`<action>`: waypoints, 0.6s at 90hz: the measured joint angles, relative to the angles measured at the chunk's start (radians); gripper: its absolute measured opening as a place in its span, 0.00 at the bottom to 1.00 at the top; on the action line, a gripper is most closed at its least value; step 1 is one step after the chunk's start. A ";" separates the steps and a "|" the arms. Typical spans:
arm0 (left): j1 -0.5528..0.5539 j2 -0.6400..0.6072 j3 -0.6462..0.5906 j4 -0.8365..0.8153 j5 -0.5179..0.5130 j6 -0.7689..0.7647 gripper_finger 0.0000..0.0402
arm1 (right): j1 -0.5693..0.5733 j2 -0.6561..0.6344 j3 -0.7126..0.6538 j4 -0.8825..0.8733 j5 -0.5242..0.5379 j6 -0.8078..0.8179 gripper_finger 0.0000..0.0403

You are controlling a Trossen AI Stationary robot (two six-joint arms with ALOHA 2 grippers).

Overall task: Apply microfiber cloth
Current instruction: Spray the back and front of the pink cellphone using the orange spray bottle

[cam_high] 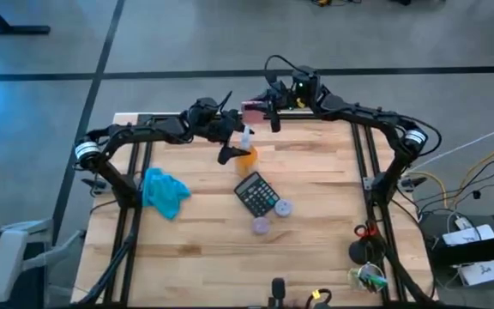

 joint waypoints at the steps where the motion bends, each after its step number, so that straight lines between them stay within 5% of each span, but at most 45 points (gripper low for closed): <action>1: -0.001 0.000 0.000 0.001 0.000 0.000 0.86 | 0.001 0.000 0.000 0.002 0.002 -0.001 0.04; 54: -0.001 0.000 0.000 -0.010 -0.014 0.000 0.78 | 0.014 0.001 0.000 0.054 0.061 0.099 0.04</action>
